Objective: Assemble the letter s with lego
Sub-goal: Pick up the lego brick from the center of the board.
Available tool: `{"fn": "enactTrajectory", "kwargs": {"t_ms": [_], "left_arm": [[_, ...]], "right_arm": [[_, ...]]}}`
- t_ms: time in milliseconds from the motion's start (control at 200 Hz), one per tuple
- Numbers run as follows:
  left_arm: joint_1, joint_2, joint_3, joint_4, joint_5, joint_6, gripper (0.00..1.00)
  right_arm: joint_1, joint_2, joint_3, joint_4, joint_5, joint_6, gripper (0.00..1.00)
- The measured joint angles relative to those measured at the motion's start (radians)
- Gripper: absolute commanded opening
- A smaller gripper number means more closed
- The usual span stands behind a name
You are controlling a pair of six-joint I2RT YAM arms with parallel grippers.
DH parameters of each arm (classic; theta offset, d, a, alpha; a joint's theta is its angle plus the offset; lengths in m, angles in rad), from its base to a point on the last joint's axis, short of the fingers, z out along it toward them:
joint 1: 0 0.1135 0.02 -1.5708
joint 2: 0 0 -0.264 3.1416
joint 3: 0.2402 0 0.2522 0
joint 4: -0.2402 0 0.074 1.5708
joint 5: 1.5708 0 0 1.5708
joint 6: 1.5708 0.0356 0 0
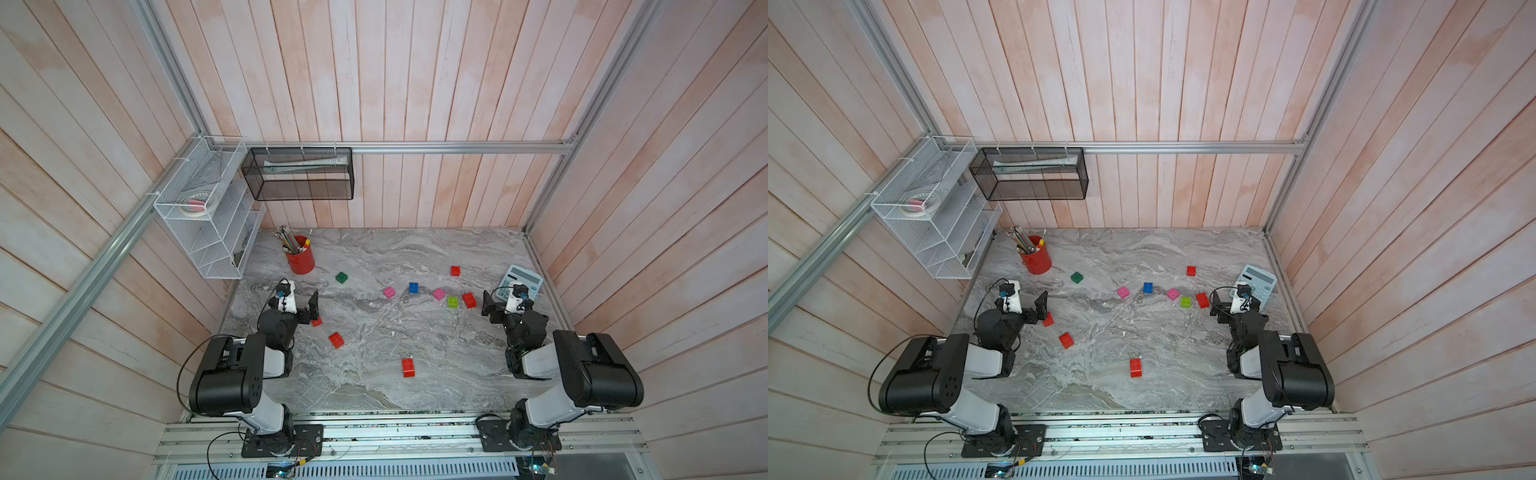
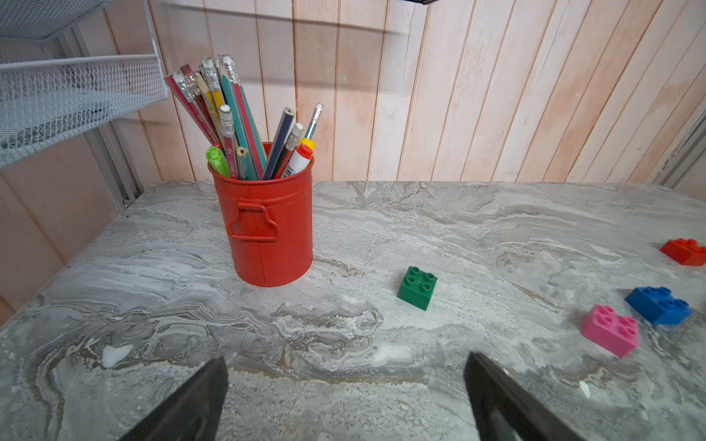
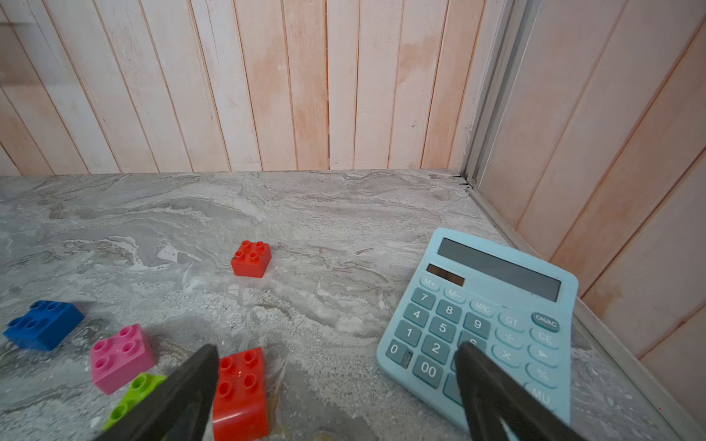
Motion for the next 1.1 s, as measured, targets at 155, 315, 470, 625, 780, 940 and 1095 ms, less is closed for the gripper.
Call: {"fn": "enactTrajectory", "kwargs": {"t_ms": [155,315,470,625,780,940,1095], "left_arm": [[0.000,0.000,0.000,0.000,0.000,0.000,1.00],[0.000,0.000,0.000,0.000,0.000,0.000,1.00],[0.000,0.000,0.000,0.000,0.000,0.000,1.00],[0.000,0.000,0.000,0.000,0.000,0.000,1.00],[-0.005,-0.032,0.006,-0.050,-0.032,-0.001,1.00],[-0.013,-0.176,0.103,-0.258,-0.076,-0.013,1.00],[-0.016,-0.307,0.220,-0.493,-0.108,-0.067,1.00]], "right_arm": [[0.000,0.000,0.000,0.000,0.000,0.000,0.98],[0.000,0.000,0.000,0.000,0.000,0.000,0.98],[0.000,0.000,0.000,0.000,0.000,0.000,0.98],[0.000,0.000,0.000,0.000,0.000,0.003,0.98],[-0.001,-0.014,0.002,-0.019,0.000,0.007,0.98],[0.002,-0.165,0.044,-0.148,0.000,0.000,0.98],[0.019,-0.319,0.077,-0.258,-0.006,-0.001,0.98]]}}
